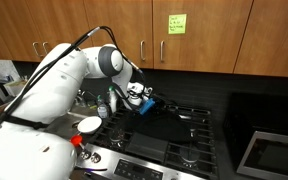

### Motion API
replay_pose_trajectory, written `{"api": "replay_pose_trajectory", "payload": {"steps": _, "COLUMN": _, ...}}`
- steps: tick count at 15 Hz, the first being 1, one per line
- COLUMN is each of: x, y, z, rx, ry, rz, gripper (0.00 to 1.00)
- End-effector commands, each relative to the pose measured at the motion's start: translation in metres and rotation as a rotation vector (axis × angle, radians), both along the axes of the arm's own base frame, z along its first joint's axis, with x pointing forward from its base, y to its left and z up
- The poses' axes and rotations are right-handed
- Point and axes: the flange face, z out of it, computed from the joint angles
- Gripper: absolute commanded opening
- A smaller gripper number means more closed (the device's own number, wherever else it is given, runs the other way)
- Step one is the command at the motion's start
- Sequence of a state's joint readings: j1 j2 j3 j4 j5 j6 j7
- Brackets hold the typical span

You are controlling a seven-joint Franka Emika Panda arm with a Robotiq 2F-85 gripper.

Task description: Fold the black towel into half diagonally from bottom to top, fold the black towel into half diagonally from left to right

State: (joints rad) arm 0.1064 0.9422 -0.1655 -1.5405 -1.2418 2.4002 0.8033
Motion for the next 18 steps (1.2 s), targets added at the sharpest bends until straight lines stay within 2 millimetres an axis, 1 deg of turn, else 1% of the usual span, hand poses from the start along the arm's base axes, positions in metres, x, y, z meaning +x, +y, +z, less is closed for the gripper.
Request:
{"api": "replay_pose_trajectory", "payload": {"steps": 1, "x": -0.009, "y": 0.011, "z": 0.007, "rx": -0.045, "ry": -0.006, "rz": 0.034, "gripper": 0.83}}
{"api": "replay_pose_trajectory", "payload": {"steps": 3, "x": -0.009, "y": 0.014, "z": 0.013, "rx": -0.053, "ry": -0.009, "rz": 0.053, "gripper": 0.97}}
{"api": "replay_pose_trajectory", "payload": {"steps": 4, "x": -0.010, "y": 0.013, "z": 0.018, "rx": -0.046, "ry": -0.007, "rz": 0.062, "gripper": 1.00}}
{"api": "replay_pose_trajectory", "payload": {"steps": 8, "x": -0.020, "y": 0.010, "z": 0.035, "rx": -0.022, "ry": -0.011, "rz": 0.082, "gripper": 1.00}}
{"api": "replay_pose_trajectory", "payload": {"steps": 10, "x": -0.029, "y": 0.007, "z": 0.044, "rx": -0.001, "ry": -0.012, "rz": 0.069, "gripper": 1.00}}
{"api": "replay_pose_trajectory", "payload": {"steps": 16, "x": -0.063, "y": -0.004, "z": 0.055, "rx": 0.042, "ry": 0.028, "rz": 0.051, "gripper": 1.00}}
{"api": "replay_pose_trajectory", "payload": {"steps": 18, "x": -0.074, "y": -0.006, "z": 0.058, "rx": 0.086, "ry": 0.055, "rz": 0.060, "gripper": 1.00}}
